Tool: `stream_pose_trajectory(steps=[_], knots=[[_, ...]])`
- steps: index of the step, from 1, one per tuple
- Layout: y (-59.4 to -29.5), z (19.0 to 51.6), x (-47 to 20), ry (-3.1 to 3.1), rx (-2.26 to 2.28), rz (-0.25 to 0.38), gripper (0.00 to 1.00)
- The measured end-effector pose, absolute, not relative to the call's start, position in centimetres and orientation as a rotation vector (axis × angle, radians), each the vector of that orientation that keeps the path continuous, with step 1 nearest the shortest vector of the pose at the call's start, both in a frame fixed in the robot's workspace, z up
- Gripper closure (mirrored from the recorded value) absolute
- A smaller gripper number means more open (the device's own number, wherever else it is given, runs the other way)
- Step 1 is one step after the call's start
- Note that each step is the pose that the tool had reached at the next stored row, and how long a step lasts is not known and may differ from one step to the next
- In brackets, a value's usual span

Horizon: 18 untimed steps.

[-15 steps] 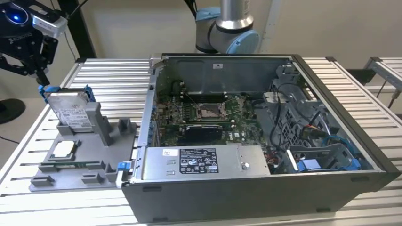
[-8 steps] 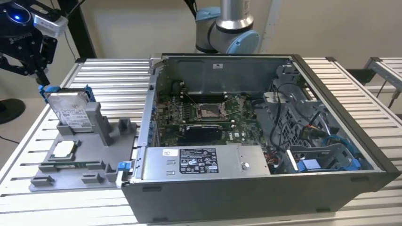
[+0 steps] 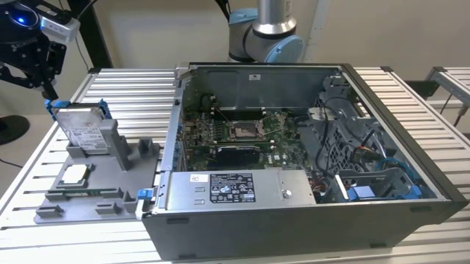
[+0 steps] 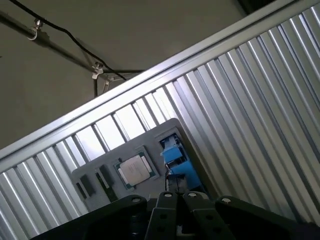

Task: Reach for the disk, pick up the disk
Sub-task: 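Pick up the disk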

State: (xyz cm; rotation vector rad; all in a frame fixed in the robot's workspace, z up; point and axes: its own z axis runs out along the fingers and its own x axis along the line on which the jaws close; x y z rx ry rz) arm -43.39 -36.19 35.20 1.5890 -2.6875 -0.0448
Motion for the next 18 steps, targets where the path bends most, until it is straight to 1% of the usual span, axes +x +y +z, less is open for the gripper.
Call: stream_pose_trajectory(steps=[6, 11, 18], knots=[[-36.21, 35.21, -43.38, -2.627, 1.692, -0.040, 1.00], [-36.21, 35.15, -43.38, -2.598, 1.783, -0.014, 1.00], [-36.20, 35.04, -43.35, -2.505, 1.914, -0.016, 1.00]])
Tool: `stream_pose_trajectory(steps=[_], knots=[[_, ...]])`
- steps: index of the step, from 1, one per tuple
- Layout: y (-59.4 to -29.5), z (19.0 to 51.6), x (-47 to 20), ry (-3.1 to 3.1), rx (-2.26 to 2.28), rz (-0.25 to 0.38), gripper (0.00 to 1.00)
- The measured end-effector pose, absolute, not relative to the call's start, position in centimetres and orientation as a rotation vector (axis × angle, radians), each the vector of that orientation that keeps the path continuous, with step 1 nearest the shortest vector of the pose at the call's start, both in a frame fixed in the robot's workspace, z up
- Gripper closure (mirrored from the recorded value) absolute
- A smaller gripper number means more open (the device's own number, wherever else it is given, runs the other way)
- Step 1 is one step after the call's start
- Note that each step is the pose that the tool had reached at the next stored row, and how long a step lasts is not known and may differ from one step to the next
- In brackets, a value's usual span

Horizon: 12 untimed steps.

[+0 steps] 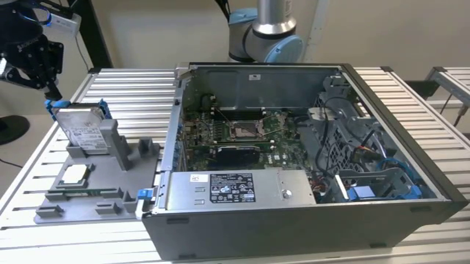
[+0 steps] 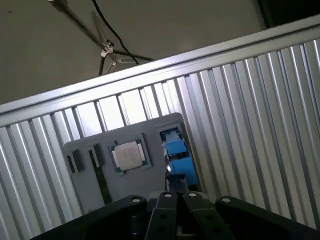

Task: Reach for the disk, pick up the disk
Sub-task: 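Pick up the disk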

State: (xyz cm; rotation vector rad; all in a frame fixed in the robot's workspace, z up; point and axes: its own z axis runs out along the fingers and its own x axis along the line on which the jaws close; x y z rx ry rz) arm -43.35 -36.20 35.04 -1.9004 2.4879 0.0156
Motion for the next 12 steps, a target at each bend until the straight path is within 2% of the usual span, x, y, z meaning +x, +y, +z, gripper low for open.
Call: stream_pose_trajectory(steps=[10, 11, 12], knots=[[-36.20, 35.04, -42.89, 2.457, -1.937, 0.020, 1.00], [-36.20, 35.04, -42.89, 2.457, -1.937, 0.020, 0.00], [-36.20, 35.04, -42.89, 2.457, -1.938, 0.020, 0.00]])
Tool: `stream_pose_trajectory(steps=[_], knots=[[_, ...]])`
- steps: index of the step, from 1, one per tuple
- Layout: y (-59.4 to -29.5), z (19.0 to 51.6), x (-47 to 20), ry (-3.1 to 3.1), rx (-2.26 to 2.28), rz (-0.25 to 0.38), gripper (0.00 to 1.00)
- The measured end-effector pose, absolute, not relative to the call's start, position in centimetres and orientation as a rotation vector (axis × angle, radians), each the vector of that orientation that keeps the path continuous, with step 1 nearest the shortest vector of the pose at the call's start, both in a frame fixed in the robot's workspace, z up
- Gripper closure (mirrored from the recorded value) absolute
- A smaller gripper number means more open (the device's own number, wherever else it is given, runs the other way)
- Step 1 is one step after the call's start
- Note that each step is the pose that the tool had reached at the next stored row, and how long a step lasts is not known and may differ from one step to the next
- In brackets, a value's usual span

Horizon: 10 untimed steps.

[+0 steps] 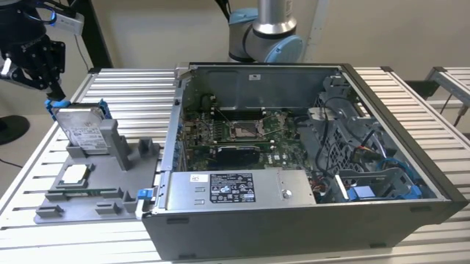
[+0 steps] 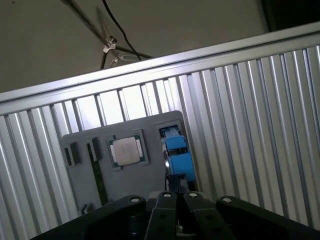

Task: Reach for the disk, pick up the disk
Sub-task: 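Pick up the disk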

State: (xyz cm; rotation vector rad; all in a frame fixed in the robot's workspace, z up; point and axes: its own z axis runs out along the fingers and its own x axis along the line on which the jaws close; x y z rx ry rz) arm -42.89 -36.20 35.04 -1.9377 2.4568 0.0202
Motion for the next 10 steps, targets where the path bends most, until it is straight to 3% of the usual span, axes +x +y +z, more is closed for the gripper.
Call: stream_pose_trajectory(steps=[10], knots=[[-36.17, 35.01, -42.86, 2.454, -1.942, 0.019, 0.00]])
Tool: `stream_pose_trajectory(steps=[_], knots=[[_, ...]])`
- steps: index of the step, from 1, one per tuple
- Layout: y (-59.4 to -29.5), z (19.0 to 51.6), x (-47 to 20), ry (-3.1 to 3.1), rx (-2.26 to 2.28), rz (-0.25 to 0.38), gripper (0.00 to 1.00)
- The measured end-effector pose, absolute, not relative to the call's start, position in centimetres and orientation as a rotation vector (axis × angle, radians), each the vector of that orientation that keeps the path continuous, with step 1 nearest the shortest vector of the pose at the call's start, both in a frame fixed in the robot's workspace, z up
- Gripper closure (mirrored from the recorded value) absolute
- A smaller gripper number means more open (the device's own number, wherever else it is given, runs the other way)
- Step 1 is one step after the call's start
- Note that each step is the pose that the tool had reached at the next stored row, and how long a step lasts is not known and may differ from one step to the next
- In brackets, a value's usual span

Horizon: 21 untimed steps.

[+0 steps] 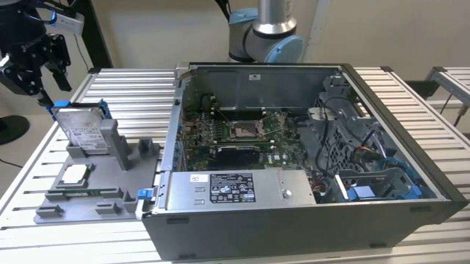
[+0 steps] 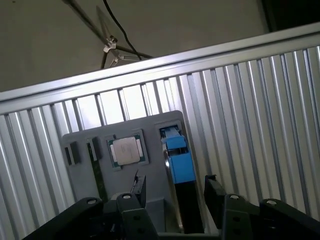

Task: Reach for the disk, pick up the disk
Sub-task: 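Pick up the disk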

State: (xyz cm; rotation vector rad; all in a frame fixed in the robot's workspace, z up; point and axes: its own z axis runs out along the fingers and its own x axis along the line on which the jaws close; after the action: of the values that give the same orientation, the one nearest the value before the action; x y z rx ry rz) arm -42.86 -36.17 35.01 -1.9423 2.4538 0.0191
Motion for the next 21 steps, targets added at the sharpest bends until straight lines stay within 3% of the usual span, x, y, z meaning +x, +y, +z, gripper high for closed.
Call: stream_pose_trajectory(steps=[21], knots=[[-35.95, 34.42, -42.86, 2.443, -1.956, 0.019, 0.00]])
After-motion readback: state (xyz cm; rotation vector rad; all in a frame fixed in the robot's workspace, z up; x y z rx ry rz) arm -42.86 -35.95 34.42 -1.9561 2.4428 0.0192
